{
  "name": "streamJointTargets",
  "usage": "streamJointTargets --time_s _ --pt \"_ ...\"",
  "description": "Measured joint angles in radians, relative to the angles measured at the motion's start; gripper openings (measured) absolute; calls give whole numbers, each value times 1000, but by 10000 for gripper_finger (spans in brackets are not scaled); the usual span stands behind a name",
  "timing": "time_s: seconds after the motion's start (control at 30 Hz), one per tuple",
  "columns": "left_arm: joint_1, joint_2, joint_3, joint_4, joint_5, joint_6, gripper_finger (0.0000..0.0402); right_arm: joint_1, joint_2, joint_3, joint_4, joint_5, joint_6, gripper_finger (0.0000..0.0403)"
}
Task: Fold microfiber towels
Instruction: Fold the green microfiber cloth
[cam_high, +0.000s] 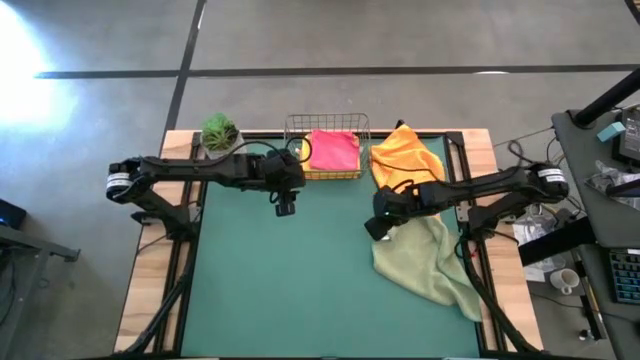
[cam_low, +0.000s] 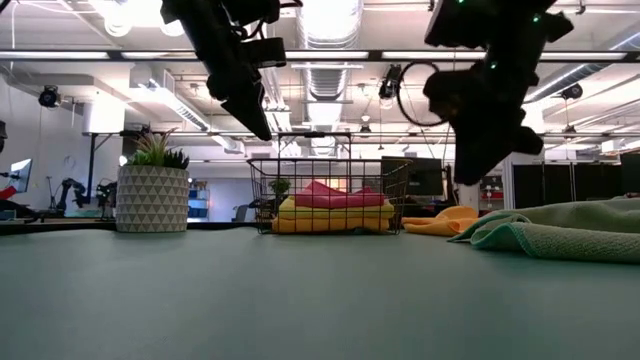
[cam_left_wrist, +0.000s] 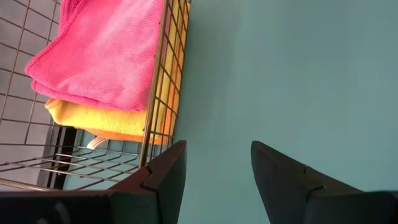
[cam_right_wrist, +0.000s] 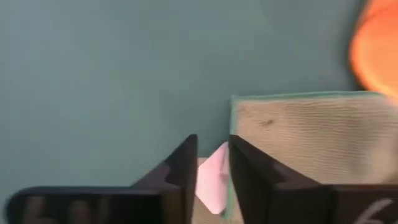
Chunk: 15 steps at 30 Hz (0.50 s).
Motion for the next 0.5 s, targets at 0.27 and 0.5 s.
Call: streamJointTargets --time_s 0.27,0.5 --pt "-5 0 0 0 0 -25 164 0 186 75 4 -11 -14 177" --pt "-6 0 0 0 0 -25 164 -1 292 191 -139 72 -85 173"
